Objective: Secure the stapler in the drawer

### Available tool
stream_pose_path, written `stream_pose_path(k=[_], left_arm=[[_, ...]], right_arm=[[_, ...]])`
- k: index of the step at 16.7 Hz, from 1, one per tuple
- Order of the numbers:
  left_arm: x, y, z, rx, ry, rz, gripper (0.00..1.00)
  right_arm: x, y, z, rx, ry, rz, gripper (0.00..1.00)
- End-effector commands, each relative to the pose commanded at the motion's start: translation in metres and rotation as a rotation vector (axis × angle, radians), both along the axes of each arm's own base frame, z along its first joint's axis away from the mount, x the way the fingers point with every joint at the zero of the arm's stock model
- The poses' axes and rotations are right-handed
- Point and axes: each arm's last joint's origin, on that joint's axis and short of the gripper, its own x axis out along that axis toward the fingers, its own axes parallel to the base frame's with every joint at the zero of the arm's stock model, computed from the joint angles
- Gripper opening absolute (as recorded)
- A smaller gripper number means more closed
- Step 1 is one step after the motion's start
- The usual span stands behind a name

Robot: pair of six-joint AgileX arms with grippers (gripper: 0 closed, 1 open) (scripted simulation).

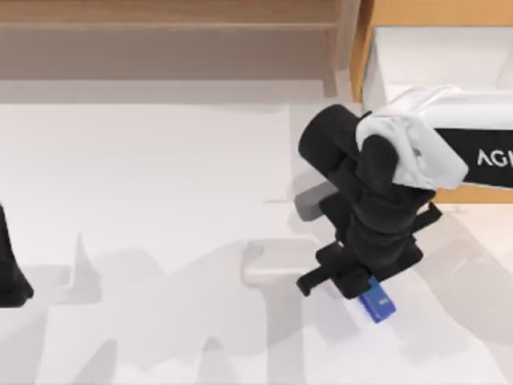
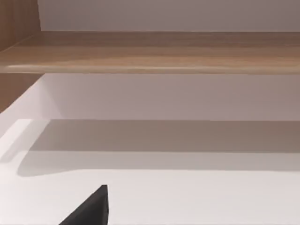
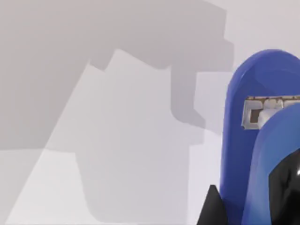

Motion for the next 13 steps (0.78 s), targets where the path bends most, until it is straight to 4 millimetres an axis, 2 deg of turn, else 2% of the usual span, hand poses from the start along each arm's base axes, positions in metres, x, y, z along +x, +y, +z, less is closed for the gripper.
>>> stream_pose_path(k=[3,8,11,13], left_arm=[[0.0,0.0,0.0,0.0,0.0,0.0,1.0],[0.0,0.0,0.0,0.0,0.0,0.0,1.0],[0.0,0.0,0.0,0.0,0.0,0.0,1.0],[0.0,0.0,0.0,0.0,0.0,0.0,1.0]], right_arm=[[0.009,0.006,0.02,0.06,-0.055,-0.009,0.0],[0.044,0.012,0.097,0.247,-0.248,-0.062,0.0],[0.075,-0.007,0.134,0.292,-0.344,-0.145,0.0],[0.101,-0.032,0.142,0.267,-0.374,-0.228,0.0]])
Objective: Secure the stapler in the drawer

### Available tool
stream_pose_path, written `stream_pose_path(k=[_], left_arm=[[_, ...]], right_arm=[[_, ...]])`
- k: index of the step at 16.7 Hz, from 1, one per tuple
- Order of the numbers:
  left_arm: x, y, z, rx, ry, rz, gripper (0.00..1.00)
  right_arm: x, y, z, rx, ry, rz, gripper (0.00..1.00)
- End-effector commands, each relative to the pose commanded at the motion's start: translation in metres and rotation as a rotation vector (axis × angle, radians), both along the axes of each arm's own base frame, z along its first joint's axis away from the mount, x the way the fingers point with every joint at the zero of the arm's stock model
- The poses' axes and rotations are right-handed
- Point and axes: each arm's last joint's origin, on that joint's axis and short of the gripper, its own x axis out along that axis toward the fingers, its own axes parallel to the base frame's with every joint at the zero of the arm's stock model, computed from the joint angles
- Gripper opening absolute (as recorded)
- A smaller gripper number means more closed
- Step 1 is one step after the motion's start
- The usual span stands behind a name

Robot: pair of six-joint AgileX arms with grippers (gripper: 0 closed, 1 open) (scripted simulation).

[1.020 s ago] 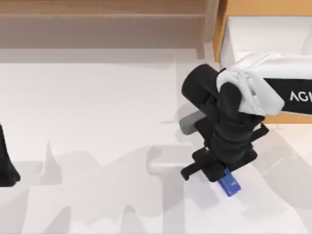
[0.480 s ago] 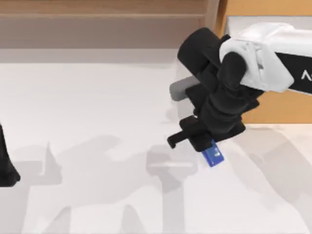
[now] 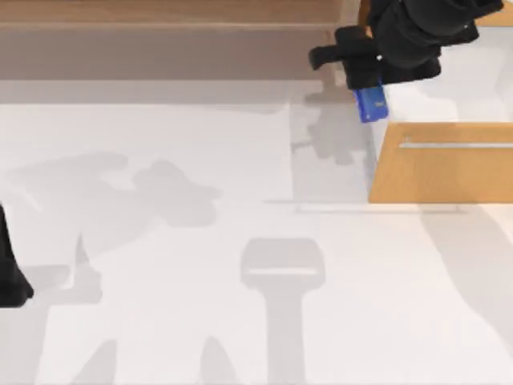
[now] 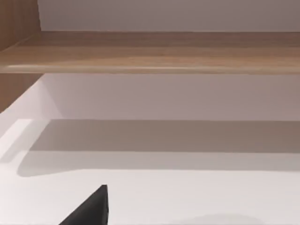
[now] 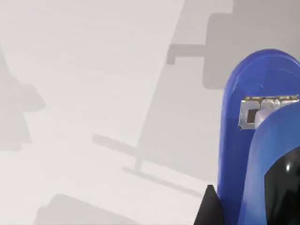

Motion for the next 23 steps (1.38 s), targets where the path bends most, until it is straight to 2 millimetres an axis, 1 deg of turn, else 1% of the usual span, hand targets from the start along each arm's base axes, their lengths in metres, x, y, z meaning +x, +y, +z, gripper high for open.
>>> stream_pose_path(k=[2,4,6,8,11,13,14,15,23], left_arm=[[0.0,0.0,0.0,0.0,0.0,0.0,1.0],[0.0,0.0,0.0,0.0,0.0,0.0,1.0],[0.0,0.0,0.0,0.0,0.0,0.0,1.0],[0.0,0.0,0.0,0.0,0.0,0.0,1.0],[0.0,0.0,0.0,0.0,0.0,0.0,1.0],[0.0,0.0,0.0,0.0,0.0,0.0,1.0],[0.0,0.0,0.0,0.0,0.0,0.0,1.0],[0.0,0.0,0.0,0.0,0.0,0.0,1.0],[0.0,0.0,0.0,0.0,0.0,0.0,1.0]], right_arm=[[0.028,-0.031,-0.003,-0.033,0.014,-0.096,0.0],[0.052,-0.063,-0.014,-0.074,0.053,-0.183,0.0],[0.072,-0.09,-0.032,-0.114,0.114,-0.249,0.0],[0.087,-0.107,-0.058,-0.147,0.196,-0.284,0.0],[0.099,-0.114,-0.097,-0.176,0.322,-0.297,0.0],[0.102,-0.113,-0.115,-0.183,0.387,-0.297,0.0],[0.102,-0.113,-0.121,-0.184,0.41,-0.297,0.0],[0.102,-0.112,-0.124,-0.184,0.423,-0.297,0.0],[0.102,-0.111,-0.128,-0.185,0.425,-0.296,0.0]])
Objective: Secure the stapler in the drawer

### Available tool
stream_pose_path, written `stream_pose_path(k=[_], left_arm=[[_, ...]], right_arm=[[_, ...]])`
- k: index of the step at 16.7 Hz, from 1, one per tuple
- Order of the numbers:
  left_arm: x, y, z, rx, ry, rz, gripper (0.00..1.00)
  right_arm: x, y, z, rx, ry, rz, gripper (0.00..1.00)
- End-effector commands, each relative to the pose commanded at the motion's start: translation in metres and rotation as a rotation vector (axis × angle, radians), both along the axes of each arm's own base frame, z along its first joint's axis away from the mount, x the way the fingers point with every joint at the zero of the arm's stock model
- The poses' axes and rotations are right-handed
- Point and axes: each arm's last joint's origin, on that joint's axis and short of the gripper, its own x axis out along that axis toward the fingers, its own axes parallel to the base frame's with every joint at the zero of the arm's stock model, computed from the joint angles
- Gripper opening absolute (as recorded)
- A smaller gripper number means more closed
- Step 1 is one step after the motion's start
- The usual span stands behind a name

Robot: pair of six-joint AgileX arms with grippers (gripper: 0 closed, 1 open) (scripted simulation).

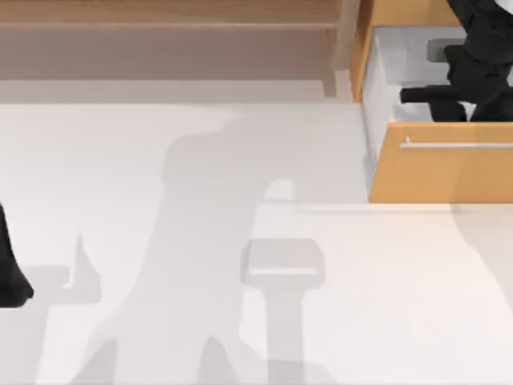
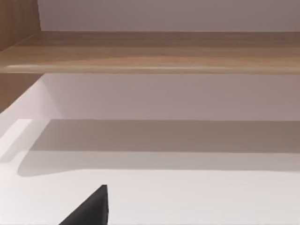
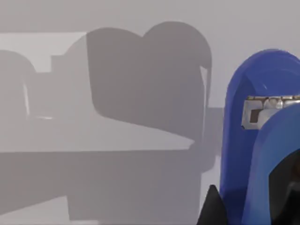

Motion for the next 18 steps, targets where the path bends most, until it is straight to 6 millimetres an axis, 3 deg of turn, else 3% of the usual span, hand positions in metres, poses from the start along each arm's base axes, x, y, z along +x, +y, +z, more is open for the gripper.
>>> stream_pose_path(k=[9,18], left_arm=[[0.0,0.0,0.0,0.0,0.0,0.0,1.0],[0.0,0.0,0.0,0.0,0.0,0.0,1.0]], right_arm=[[0.0002,-0.001,-0.0072,0.0,0.001,-0.001,0.0],[0.0002,-0.001,-0.0072,0.0,0.001,-0.001,0.68]])
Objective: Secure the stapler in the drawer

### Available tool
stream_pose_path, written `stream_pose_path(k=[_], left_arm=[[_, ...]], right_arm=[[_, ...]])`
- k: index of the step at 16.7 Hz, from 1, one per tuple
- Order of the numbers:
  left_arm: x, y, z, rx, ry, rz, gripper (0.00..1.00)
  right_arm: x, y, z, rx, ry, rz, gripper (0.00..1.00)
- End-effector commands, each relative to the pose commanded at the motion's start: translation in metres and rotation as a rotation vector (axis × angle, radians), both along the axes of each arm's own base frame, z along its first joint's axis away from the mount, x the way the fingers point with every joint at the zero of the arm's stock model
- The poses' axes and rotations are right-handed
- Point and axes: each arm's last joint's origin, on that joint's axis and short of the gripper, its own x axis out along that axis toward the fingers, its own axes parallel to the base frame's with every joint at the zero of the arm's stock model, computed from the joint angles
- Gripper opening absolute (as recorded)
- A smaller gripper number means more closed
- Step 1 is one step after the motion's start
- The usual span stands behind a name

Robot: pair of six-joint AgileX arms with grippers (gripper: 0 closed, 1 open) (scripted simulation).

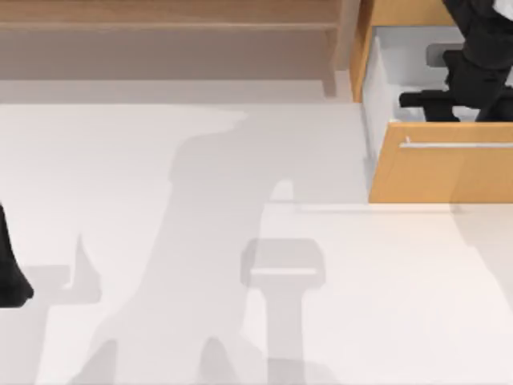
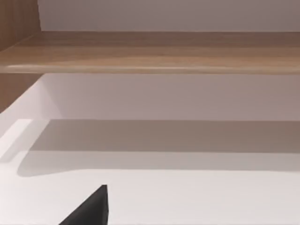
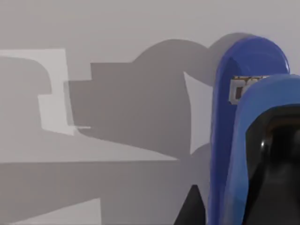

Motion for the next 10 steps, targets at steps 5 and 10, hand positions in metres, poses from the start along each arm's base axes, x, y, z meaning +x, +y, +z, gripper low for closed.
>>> stream_pose_path(k=[5,10], left_arm=[[0.0,0.0,0.0,0.0,0.0,0.0,1.0],[0.0,0.0,0.0,0.0,0.0,0.0,1.0]], right_arm=[[0.0,0.0,0.0,0.0,0.0,0.0,1.0],[0.0,0.0,0.0,0.0,0.0,0.0,1.0]])
